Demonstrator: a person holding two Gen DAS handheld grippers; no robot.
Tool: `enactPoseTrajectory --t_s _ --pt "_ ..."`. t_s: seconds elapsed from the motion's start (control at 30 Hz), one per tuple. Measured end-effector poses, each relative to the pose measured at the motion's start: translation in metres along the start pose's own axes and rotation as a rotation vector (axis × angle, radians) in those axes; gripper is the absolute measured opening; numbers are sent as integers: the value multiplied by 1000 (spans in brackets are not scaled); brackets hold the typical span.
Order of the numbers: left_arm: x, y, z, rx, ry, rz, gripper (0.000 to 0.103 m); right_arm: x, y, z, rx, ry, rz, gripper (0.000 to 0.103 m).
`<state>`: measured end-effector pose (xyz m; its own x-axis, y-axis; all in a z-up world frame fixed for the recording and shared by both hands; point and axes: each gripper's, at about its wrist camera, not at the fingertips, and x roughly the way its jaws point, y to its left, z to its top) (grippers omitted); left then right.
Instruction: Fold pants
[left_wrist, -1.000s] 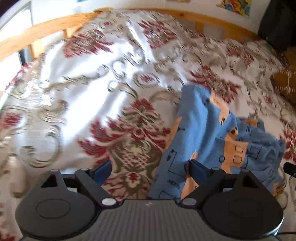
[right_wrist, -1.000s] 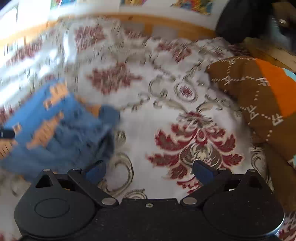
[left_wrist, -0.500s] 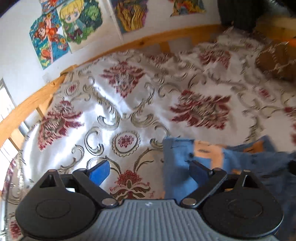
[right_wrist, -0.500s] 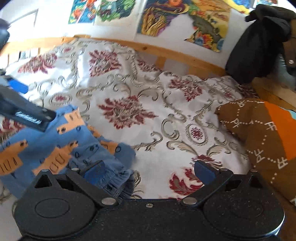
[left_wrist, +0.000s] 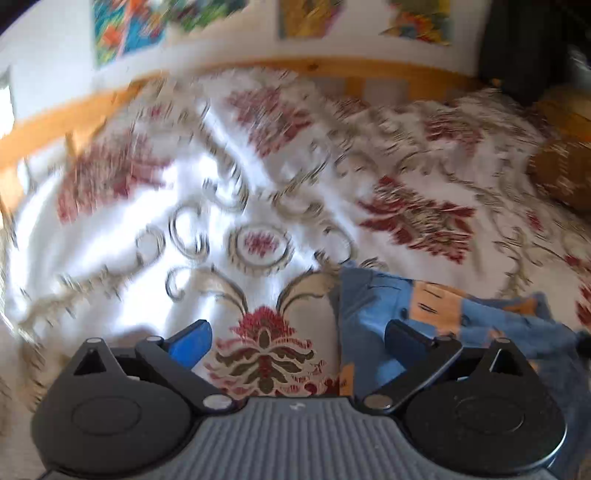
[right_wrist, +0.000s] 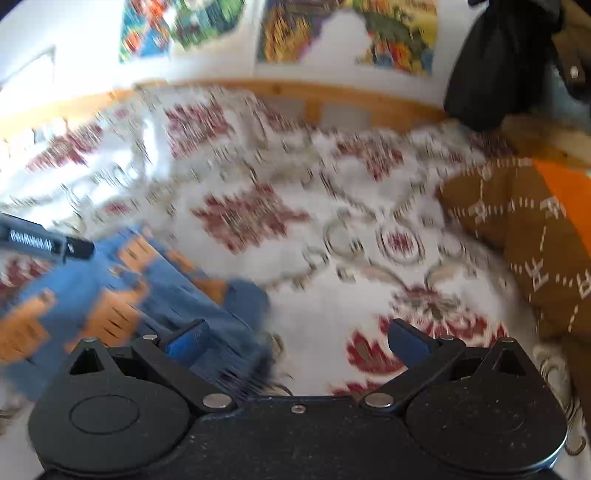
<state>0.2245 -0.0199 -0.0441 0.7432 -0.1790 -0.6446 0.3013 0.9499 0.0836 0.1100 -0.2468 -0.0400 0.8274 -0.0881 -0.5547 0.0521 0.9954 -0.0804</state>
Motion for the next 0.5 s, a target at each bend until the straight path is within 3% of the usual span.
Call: enactPoseTrajectory --t_s 0.1,0.2,0.33,0.43,0.5 --pt "-28 -8 -4 153 -25 -1 102 -15 10 3 -44 -4 33 102" --pt "-43 -12 -12 211 34 1 102 -26 21 0 -95 21 55 102" --pt "-37 -15 -35 262 180 35 102 -20 26 -10 -50 185 126 102" --pt "-35 -10 -46 233 238 49 103 -7 24 -24 -17 302 119 102" --pt "-42 -2 -44 165 276 46 102 -14 21 -22 -12 277 115 102"
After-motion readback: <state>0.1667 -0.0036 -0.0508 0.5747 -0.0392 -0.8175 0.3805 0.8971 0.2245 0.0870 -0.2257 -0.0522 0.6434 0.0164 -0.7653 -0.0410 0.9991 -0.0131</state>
